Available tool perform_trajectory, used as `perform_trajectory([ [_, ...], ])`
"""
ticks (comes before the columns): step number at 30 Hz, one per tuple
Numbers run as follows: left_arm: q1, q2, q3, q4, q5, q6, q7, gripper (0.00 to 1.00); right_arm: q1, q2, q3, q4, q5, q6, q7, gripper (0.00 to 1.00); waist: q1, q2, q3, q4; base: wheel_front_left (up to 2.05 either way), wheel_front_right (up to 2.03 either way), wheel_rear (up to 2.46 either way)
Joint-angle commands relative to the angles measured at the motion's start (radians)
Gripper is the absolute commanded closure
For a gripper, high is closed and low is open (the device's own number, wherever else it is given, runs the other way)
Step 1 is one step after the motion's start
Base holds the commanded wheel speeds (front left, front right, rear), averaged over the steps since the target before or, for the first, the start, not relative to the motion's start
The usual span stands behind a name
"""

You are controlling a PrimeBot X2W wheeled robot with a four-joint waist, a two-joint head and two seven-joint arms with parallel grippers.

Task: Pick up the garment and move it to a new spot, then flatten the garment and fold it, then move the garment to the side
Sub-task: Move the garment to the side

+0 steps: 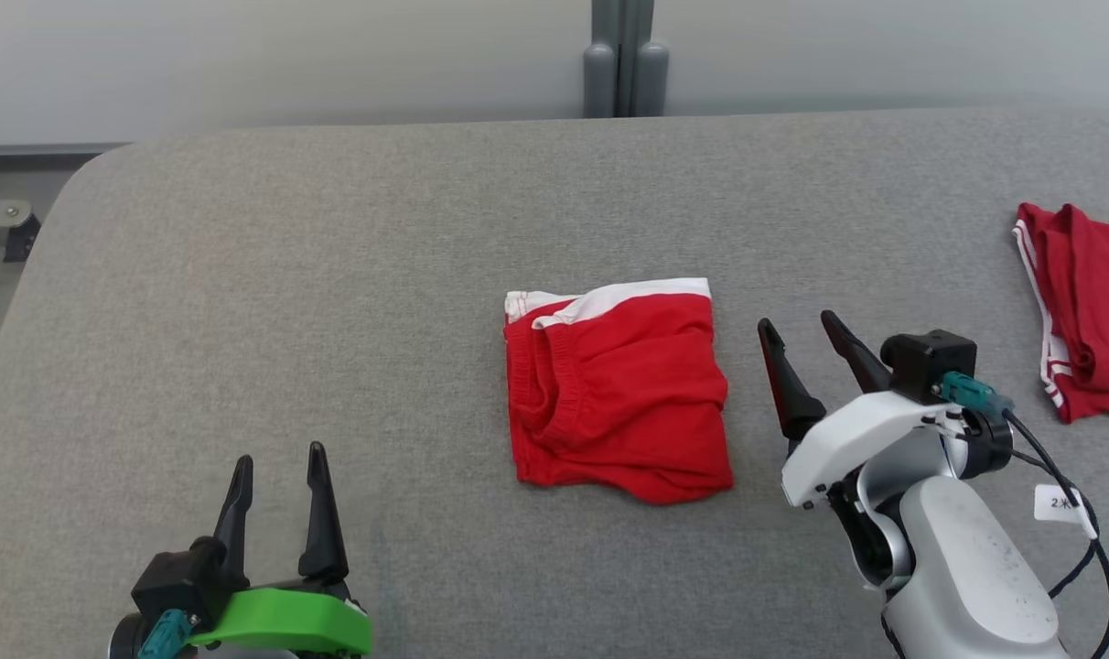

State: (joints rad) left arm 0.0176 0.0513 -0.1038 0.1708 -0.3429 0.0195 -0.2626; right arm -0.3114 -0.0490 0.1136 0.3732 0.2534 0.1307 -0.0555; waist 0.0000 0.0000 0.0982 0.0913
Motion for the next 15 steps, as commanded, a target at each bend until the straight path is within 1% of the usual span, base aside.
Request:
perform_trajectory([
  [1,-0.022,0.000,-0.004,-0.003,-0.006,0.002,-0.003,0.00,-0.021,-0.003,-0.004,0.016,0.003,0.000,0.031,0.00,0.0000,0.0000,0.036,0.044,0.00,0.00,0.00],
  [5,-0.031,0.000,-0.021,-0.013,-0.017,0.011,-0.003,0.00,-0.055,-0.003,-0.016,0.072,-0.012,0.000,0.120,0.00,0.0000,0.0000,0.063,0.091,0.00,0.00,0.00],
  [9,-0.033,0.000,-0.041,-0.023,-0.032,0.024,-0.003,0.00,-0.082,-0.003,-0.035,0.138,-0.001,0.000,0.197,0.00,0.0000,0.0000,0.080,0.132,0.00,0.00,0.00],
  [15,-0.019,0.000,-0.049,-0.032,-0.040,0.035,-0.003,0.00,-0.105,-0.003,-0.049,0.228,0.038,0.000,0.266,0.00,0.0000,0.0000,0.085,0.167,0.00,0.00,0.00],
])
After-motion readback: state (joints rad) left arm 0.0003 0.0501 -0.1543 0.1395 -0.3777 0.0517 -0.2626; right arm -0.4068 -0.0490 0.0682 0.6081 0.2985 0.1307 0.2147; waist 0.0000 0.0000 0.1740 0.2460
